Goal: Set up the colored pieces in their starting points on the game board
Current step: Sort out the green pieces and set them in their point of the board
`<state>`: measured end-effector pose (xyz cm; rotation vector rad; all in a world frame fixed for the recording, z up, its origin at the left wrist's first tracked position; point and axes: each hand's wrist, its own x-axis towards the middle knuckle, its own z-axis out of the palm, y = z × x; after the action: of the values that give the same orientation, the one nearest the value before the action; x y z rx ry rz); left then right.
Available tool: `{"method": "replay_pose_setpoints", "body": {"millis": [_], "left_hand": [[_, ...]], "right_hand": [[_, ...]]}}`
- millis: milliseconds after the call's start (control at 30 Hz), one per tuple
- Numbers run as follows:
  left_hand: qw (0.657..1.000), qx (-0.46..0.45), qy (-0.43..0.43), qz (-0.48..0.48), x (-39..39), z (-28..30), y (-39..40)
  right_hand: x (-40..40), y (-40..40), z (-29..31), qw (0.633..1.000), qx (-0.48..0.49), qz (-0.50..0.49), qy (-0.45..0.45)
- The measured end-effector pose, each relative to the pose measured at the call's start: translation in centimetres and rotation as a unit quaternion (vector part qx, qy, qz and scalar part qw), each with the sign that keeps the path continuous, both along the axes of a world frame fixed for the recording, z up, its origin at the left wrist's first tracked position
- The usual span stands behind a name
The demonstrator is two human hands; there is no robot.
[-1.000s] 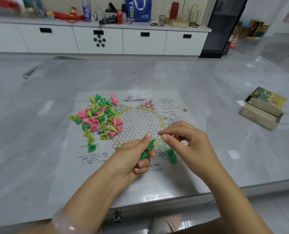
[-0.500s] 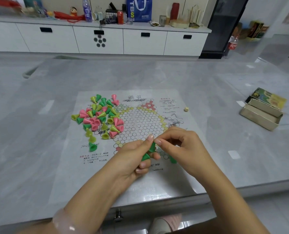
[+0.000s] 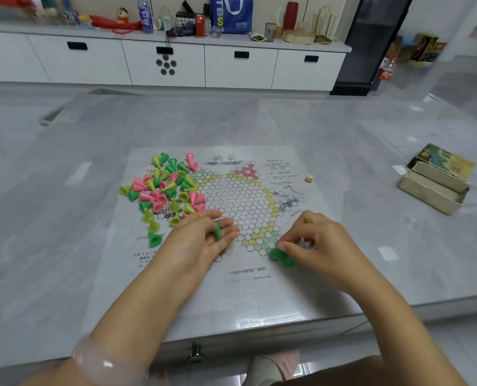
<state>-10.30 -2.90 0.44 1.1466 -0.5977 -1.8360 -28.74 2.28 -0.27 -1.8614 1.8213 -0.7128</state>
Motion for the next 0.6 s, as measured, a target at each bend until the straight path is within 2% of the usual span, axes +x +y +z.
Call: {"method": "replay_pose_setpoints", "body": {"millis": [600], "left_hand": [[0.999, 0.003, 0.029, 0.014, 0.64, 0.41, -0.10]], "right_hand": [[-0.13, 0.18, -0.12, 0.999, -0.003, 0.013, 0.044]]}}
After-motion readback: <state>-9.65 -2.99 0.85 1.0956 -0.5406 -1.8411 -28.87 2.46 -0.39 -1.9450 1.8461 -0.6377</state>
